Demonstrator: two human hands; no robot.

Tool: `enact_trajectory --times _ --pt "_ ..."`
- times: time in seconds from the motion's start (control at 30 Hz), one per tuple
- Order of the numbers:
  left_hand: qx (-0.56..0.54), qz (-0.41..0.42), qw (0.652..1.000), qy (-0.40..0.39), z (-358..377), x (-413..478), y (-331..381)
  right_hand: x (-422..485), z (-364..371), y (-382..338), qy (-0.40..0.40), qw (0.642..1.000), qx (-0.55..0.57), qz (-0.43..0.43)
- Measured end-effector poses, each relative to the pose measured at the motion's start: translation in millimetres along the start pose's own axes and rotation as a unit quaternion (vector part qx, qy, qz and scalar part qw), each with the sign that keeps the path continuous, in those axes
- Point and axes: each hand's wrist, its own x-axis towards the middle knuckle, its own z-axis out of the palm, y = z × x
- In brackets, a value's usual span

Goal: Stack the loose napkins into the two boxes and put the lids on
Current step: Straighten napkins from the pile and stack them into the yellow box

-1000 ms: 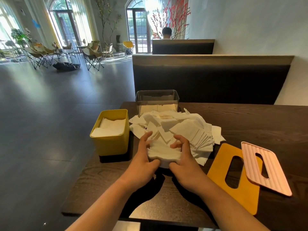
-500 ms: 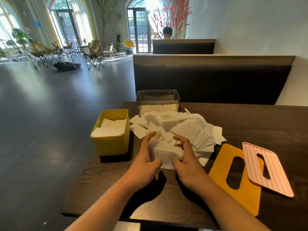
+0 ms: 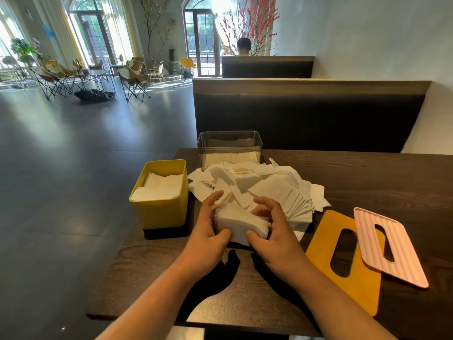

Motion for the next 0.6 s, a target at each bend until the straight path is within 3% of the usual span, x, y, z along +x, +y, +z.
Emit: enact_trajectory --times 0.07,0.2,0.37,0.5,0.6 --pt "0.021 -0.005 1.0 -0.01 -0.4 1.3 -0.6 0.5 0.0 1.3 -0.015 0.999 -0.047 0.005" --pt "0.034 -0.015 0.998 -0.045 3.0 2.4 4.8 0.5 -0.5 0.9 -0.026 0.999 -0.035 0.019" --pt "-0.004 0.002 1.0 -0.012 -0.3 0.4 0.0 -1.2 -1.3 -2.7 0.004 1.0 -0.015 -0.012" --pt "0.054 0.0 0.998 -0.038 2.2 2.1 4.9 -0.4 1.0 -0.8 -0.057 0.995 -0.085 0.002" --pt "0.076 -0.009 0.996 -0.04 5.0 4.2 3.0 -0.5 0.3 -0.8 -0.034 0.998 -0.052 0.0"
